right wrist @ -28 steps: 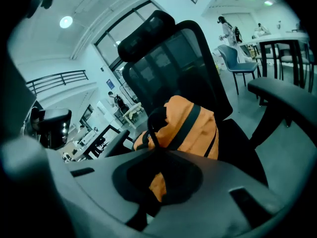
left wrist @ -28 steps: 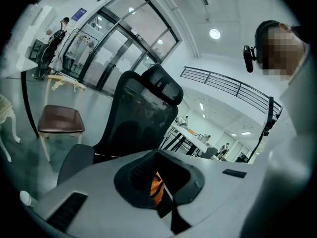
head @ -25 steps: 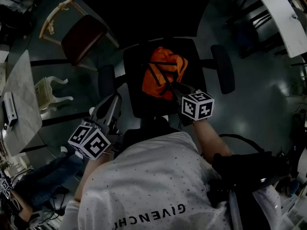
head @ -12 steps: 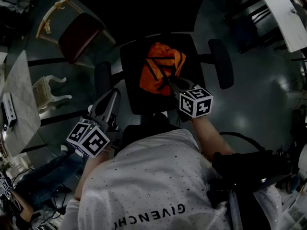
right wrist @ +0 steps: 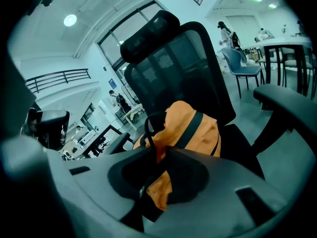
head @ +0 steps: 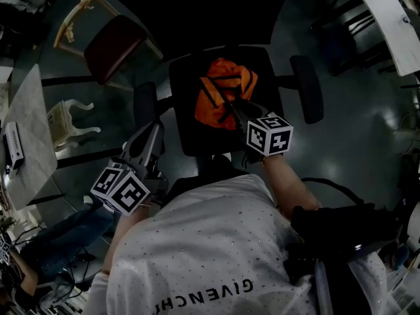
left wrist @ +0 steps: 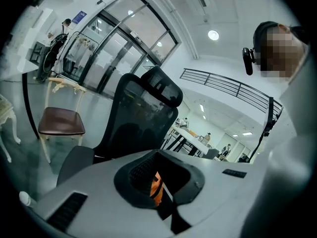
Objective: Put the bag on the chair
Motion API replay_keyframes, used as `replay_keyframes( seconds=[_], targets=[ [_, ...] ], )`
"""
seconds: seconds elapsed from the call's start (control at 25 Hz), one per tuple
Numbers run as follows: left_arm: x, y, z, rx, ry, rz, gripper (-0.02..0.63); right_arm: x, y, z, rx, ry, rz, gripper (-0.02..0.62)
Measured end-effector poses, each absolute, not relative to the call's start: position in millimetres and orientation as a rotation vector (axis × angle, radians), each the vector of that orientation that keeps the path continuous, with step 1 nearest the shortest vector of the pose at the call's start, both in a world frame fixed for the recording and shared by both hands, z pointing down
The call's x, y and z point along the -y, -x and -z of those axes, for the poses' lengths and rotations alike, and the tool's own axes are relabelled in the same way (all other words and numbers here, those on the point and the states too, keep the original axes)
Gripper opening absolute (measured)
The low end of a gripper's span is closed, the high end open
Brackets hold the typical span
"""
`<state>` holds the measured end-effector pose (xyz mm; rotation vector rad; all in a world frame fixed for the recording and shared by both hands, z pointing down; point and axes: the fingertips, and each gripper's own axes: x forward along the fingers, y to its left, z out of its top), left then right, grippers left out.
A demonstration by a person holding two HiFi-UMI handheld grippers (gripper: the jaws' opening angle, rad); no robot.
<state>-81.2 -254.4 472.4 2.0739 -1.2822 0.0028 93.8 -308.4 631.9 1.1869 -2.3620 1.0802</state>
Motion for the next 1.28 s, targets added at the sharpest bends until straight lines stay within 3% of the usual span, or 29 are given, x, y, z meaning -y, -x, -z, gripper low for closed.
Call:
replay_keyframes(
  seconds=[0.16,0.6,1.28],
  targets=[
    [250.7,90.3,-472.8,1.307,-2.055,0.006,0.000,311.7,-91.4,-629.2,2.360,-1.190,-1.048,0.071],
    [244.6,93.9,-475.6,1.318,-2.036,0.003,0.000,314.9,-96.0,-628.6,2.363,-1.228,-1.039,0.146],
    [240.6,86.6,-466.2,1.309,-2.077,0.005,0.000,323.2,-96.9,-586.5,2.528,-1.228,-1.068,0.169]
  ],
)
